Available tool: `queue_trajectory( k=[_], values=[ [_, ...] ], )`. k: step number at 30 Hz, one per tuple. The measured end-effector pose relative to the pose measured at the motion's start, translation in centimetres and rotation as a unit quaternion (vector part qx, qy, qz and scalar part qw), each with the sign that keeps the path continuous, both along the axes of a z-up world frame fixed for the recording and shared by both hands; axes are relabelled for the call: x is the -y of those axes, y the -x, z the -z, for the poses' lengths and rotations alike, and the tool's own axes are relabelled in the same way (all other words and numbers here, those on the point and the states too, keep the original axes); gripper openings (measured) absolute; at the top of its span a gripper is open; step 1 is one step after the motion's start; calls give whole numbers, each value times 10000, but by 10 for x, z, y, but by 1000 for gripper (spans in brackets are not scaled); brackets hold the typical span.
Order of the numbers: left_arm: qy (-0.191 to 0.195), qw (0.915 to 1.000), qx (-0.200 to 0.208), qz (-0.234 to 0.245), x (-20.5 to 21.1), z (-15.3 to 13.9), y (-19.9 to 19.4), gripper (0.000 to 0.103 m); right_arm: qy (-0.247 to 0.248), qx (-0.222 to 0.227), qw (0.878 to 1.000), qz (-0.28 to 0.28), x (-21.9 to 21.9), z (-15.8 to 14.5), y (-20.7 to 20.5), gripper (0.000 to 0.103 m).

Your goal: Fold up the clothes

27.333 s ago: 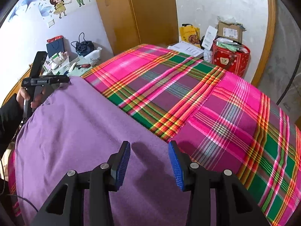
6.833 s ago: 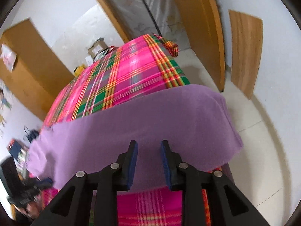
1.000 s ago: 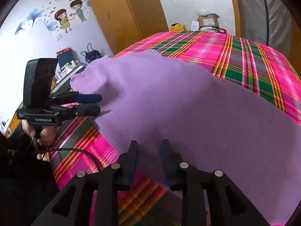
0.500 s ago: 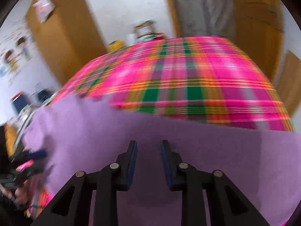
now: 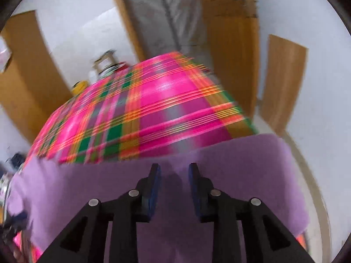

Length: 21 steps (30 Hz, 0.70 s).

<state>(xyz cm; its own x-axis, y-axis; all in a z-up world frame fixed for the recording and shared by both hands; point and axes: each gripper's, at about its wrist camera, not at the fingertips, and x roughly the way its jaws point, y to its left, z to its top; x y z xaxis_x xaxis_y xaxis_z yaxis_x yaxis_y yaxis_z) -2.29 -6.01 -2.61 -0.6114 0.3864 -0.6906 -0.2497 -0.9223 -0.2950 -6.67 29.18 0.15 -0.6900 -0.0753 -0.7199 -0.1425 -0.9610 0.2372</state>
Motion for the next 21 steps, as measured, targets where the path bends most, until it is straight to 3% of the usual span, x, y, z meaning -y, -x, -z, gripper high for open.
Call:
queue_trajectory(
  k=[4, 8, 13, 14, 16, 21],
  values=[
    [163, 9983, -252, -500, 18, -12, 3, 62, -74, -86, 9985, -527, 38, -9, -3, 28],
    [502, 9897, -138, -1334, 52, -7, 10, 62, -128, -3, 9960, -890, 55, -4, 8, 28],
    [421, 9837, 138, -1741, 80, 6, 2, 62, 0, 108, 9979, -641, 42, 3, 3, 22],
    [451, 9831, 128, -1768, 82, 6, 0, 62, -12, 132, 9985, -528, 37, 4, 5, 13],
    [490, 9812, 85, -1866, 88, 3, -3, 62, 19, 172, 9993, -338, 28, 5, 4, 6],
    [499, 9732, -53, -2243, 112, -8, 0, 62, -52, 198, 9995, -257, 29, 6, 1, 8]
  ],
)
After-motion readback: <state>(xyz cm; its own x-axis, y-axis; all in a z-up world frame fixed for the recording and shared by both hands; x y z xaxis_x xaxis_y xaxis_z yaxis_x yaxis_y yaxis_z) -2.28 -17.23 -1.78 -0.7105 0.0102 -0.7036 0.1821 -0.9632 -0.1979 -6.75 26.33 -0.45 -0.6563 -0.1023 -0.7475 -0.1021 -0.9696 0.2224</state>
